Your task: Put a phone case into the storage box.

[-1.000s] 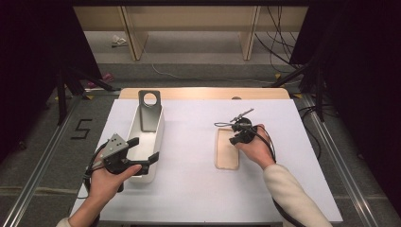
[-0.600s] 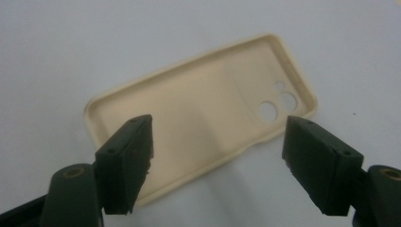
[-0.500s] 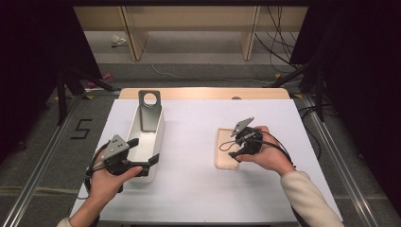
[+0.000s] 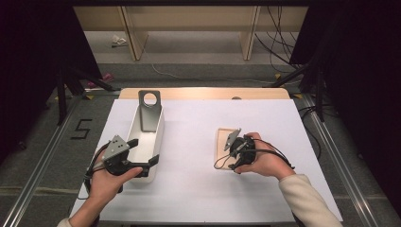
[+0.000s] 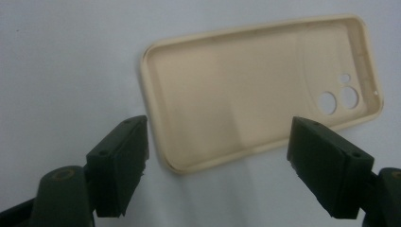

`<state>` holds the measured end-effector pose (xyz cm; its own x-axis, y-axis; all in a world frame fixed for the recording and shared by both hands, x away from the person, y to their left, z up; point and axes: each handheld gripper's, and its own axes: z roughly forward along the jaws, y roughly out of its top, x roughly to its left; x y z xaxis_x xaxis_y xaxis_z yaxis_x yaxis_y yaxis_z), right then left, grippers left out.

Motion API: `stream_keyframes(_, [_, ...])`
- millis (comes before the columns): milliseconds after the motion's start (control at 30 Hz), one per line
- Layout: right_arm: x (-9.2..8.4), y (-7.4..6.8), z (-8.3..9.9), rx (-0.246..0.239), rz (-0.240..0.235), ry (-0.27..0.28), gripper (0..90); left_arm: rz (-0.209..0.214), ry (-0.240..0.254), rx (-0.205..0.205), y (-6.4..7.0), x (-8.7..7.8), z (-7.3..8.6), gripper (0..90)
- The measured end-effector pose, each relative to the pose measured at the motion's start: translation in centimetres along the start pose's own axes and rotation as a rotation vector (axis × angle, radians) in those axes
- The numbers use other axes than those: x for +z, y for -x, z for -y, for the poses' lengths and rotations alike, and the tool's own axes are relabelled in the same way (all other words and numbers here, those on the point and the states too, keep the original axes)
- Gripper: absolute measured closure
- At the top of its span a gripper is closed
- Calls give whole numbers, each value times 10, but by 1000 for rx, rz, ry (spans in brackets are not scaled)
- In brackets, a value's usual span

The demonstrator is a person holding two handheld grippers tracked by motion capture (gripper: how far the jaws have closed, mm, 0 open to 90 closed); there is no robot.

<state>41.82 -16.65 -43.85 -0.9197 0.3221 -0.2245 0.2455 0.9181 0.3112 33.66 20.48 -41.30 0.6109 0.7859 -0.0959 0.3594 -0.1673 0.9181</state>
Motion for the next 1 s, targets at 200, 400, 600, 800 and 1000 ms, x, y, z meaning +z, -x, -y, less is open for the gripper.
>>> stream_keyframes(200, [6, -6, -6, -55, 2, -42, 239, 0, 1, 1, 1, 1, 0, 36])
stream_keyframes(400, [11, -9, -11, -104, 5, -74, 251, 2, 1, 1, 1, 1, 0, 36])
stream_keyframes(600, [17, -13, -18, -144, 2, -119, 302, 3, 0, 2, 1, 1, 0, 36])
stream_keyframes(800, [19, -14, -22, -159, -4, -142, 339, 4, -1, 6, 2, 1, -1, 37])
stream_keyframes(1000, [22, -15, -25, -177, -14, -167, 405, 6, -1, 8, 2, 1, -1, 37])
